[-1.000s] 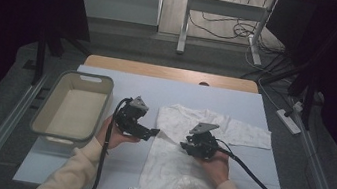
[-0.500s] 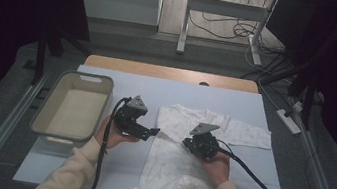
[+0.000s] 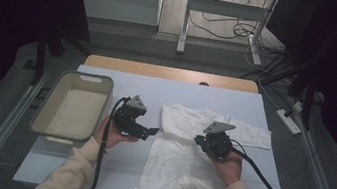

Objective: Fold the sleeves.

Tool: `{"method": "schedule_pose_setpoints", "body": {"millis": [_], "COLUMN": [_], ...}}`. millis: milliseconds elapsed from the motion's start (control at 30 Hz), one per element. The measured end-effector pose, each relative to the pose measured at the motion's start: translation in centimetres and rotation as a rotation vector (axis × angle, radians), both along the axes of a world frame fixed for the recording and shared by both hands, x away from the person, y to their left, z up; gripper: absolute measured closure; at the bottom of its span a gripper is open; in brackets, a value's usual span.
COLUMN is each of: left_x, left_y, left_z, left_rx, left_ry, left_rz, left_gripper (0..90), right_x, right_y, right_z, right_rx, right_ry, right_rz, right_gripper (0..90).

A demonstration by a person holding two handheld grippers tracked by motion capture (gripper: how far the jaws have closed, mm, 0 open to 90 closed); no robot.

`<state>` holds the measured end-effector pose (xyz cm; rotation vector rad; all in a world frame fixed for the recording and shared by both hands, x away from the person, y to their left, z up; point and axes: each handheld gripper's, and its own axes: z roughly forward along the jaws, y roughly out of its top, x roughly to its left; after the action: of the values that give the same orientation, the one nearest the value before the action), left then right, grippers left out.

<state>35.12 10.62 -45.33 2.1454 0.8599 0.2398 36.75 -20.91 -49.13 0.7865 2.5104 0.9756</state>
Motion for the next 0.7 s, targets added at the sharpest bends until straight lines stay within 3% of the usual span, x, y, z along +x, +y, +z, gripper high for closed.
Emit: {"method": "schedule_pose_setpoints", "body": {"millis": [333, 700], "left_x": [0.1, 0.1], "left_y": [0.0, 0.0], "left_z": [-0.2, -0.2], "left_rx": [0.005, 0.014], "left_ry": [0.006, 0.008], "left_rz": [-0.002, -0.005], "left_gripper": [13.8, 13.8], "right_x": [-0.7, -0.4], "right_y": [-2.0, -3.5], "right_z": [0.6, -0.3], "right_rx": [0.008, -0.04], "right_ry": [-0.002, 0.01], "right_rz": [-0.02, -0.06], "right_gripper": [83.6, 83.5]}}
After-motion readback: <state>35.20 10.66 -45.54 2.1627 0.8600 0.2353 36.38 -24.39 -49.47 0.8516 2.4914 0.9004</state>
